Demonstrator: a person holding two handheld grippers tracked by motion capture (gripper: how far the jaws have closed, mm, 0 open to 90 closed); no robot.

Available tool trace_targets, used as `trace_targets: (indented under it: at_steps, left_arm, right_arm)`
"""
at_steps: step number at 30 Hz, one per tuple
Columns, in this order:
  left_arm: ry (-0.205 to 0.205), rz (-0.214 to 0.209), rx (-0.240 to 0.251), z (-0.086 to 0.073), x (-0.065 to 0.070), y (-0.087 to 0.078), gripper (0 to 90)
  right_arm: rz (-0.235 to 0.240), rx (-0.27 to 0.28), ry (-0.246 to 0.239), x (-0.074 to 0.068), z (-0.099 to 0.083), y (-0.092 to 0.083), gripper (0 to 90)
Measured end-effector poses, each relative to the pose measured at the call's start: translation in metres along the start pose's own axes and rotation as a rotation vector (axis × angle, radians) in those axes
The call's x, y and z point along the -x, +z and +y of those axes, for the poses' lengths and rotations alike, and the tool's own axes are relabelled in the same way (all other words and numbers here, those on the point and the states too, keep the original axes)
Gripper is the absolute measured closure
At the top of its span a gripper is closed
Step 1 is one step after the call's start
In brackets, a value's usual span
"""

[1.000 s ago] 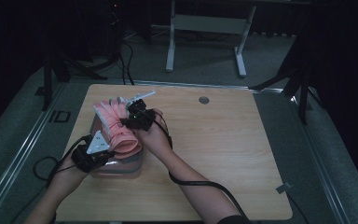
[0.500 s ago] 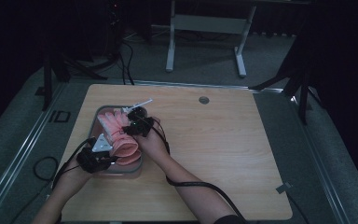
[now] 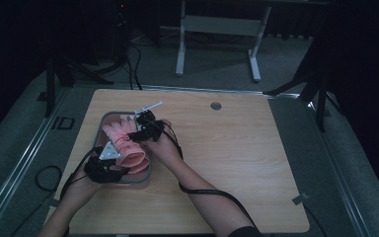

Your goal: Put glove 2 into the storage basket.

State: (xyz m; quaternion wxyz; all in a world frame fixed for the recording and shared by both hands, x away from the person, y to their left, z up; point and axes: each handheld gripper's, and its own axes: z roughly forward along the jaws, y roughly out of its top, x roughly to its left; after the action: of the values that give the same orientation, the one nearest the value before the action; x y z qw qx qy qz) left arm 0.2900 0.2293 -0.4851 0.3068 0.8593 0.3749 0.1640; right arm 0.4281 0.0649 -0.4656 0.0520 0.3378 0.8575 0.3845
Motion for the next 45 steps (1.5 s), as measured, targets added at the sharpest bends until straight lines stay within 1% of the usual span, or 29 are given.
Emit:
trace_targets:
  at_steps: [1,2,3,4,5,6,7,8,9,11,12,14,16,17,19,21,24,26,27,29,31,33,35,36,37,41,42,44,45]
  left_arm:
    - [-0.006,0.006,0.010,0.000,0.000,-0.002,49.5]
    - [-0.016,0.005,0.016,0.000,-0.001,-0.005,48.6]
    - [-0.019,0.012,0.021,0.000,-0.001,-0.006,48.4]
    - [-0.030,0.017,0.031,0.000,-0.001,-0.009,46.3]
    - [-0.041,0.012,0.036,-0.001,-0.001,-0.011,44.0]
    - [-0.056,0.008,0.038,-0.001,-0.002,-0.013,42.7]
    - [-0.064,0.011,0.038,-0.002,-0.002,-0.015,36.9]
    - [-0.072,0.012,0.046,-0.002,-0.002,-0.018,35.0]
    - [-0.087,0.019,0.060,-0.003,-0.002,-0.021,33.1]
    - [-0.094,0.010,0.089,-0.003,-0.002,-0.027,21.2]
    - [-0.107,0.019,0.108,-0.003,-0.001,-0.031,18.5]
    - [-0.127,0.029,0.150,-0.001,0.000,-0.038,15.0]
    - [-0.132,0.030,0.187,0.002,0.001,-0.042,12.5]
    - [-0.132,0.034,0.195,0.003,0.002,-0.043,8.5]
    - [-0.132,0.044,0.215,0.006,0.005,-0.045,6.6]
    - [-0.128,0.043,0.249,0.011,0.010,-0.048,6.5]
    - [-0.119,0.055,0.312,0.018,0.017,-0.051,6.5]
    - [-0.119,0.054,0.339,0.024,0.021,-0.051,6.5]
    - [-0.115,0.055,0.343,0.026,0.023,-0.051,6.5]
    - [-0.099,0.044,0.338,0.032,0.028,-0.048,6.5]
    - [-0.080,0.037,0.334,0.037,0.035,-0.044,6.5]
    - [-0.061,0.020,0.329,0.045,0.045,-0.039,6.5]
    - [-0.050,-0.002,0.335,0.050,0.051,-0.035,6.5]
    - [-0.050,-0.002,0.335,0.050,0.051,-0.035,6.5]
    - [-0.037,-0.018,0.340,0.056,0.058,-0.033,6.5]
    - [-0.003,-0.055,0.350,0.065,0.073,-0.028,6.5]
    - [-0.003,-0.055,0.350,0.065,0.073,-0.028,6.5]
    - [0.020,-0.082,0.352,0.071,0.083,-0.024,6.5]
    - [0.023,-0.087,0.352,0.072,0.085,-0.024,6.5]
  right_arm:
    - [-0.003,0.009,-0.010,0.000,0.000,-0.003,34.4]
    - [0.000,0.014,-0.016,0.001,0.001,-0.007,31.5]
    - [0.024,0.028,-0.021,0.003,0.002,-0.012,26.7]
    - [0.035,0.036,-0.028,0.003,0.002,-0.015,25.0]
    - [0.044,0.048,-0.038,0.004,0.002,-0.020,23.4]
    - [0.054,0.059,-0.035,0.004,0.002,-0.023,22.4]
    - [0.076,0.069,-0.038,0.004,0.002,-0.027,20.5]
    - [0.085,0.071,-0.042,0.004,0.001,-0.029,19.7]
    - [0.088,0.066,-0.055,0.004,0.001,-0.032,18.5]
    - [0.104,0.079,-0.060,0.003,-0.001,-0.038,17.9]
    - [0.108,0.085,-0.061,0.003,-0.003,-0.041,17.7]
    - [0.106,0.098,-0.063,0.003,-0.006,-0.047,17.6]
    - [0.114,0.102,-0.061,0.004,-0.010,-0.052,17.6]
    - [0.109,0.110,-0.067,0.005,-0.013,-0.055,17.5]
    - [0.111,0.121,-0.067,0.007,-0.016,-0.060,16.2]
    - [0.111,0.131,-0.061,0.010,-0.020,-0.066,15.4]
    - [0.111,0.152,-0.061,0.014,-0.026,-0.076,15.5]
    - [0.111,0.160,-0.063,0.017,-0.030,-0.082,15.5]
    - [0.112,0.166,-0.068,0.019,-0.032,-0.086,15.3]
    - [0.109,0.165,-0.084,0.021,-0.037,-0.092,15.1]
    - [0.102,0.163,-0.097,0.022,-0.041,-0.097,14.8]
    - [0.096,0.159,-0.119,0.024,-0.049,-0.105,14.8]
    - [0.096,0.161,-0.123,0.025,-0.055,-0.111,14.6]
    - [0.096,0.161,-0.123,0.025,-0.055,-0.111,14.6]
    - [0.092,0.166,-0.122,0.028,-0.061,-0.118,14.5]
    - [0.074,0.170,-0.123,0.034,-0.071,-0.128,14.5]
    - [0.074,0.170,-0.123,0.034,-0.071,-0.128,14.5]
    - [0.069,0.173,-0.116,0.039,-0.078,-0.135,14.5]
    - [0.063,0.172,-0.114,0.042,-0.082,-0.137,14.5]
